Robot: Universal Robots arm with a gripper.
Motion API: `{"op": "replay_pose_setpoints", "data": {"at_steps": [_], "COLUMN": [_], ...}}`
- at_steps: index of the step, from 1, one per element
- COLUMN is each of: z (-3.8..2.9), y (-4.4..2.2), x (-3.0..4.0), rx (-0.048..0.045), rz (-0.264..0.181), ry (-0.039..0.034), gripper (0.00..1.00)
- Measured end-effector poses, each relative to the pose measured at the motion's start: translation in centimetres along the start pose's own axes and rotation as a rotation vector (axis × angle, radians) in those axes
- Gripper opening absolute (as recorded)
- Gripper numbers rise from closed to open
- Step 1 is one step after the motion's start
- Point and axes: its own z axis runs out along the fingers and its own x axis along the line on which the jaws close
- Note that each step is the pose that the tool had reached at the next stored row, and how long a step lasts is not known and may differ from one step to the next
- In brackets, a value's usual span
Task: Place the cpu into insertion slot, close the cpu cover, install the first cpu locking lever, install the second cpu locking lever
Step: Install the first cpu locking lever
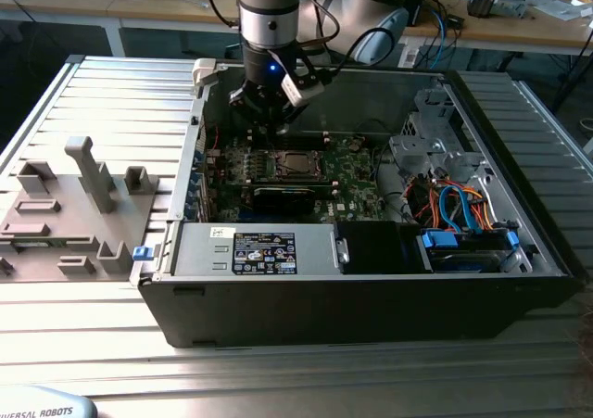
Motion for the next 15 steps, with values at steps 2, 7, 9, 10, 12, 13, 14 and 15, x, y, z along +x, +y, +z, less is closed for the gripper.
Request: {"op": "replay_pose_setpoints", "data": {"at_steps": [2, 7, 9, 10, 12, 13, 14, 15], "z": [0.00, 0.00, 0.00, 0.00, 0.00, 0.00, 0.00, 0.00], "y": [0.00, 0.02, 0.03, 0.03, 0.04, 0.04, 0.04, 0.05], "x": [0.04, 0.19, 0.25, 0.29, 0.36, 0.40, 0.43, 0.50], "rx": [0.0000, -0.0001, 0.0000, -0.0001, 0.0000, 0.0000, 0.0000, 0.0000], "rz": [0.000, 0.000, 0.000, 0.000, 0.000, 0.000, 0.000, 0.000], "ry": [-0.0001, -0.0001, -0.0001, -0.0001, -0.0001, -0.0001, -0.0001, -0.0001], "gripper": [0.11, 0.11, 0.11, 0.11, 0.11, 0.11, 0.11, 0.11]}}
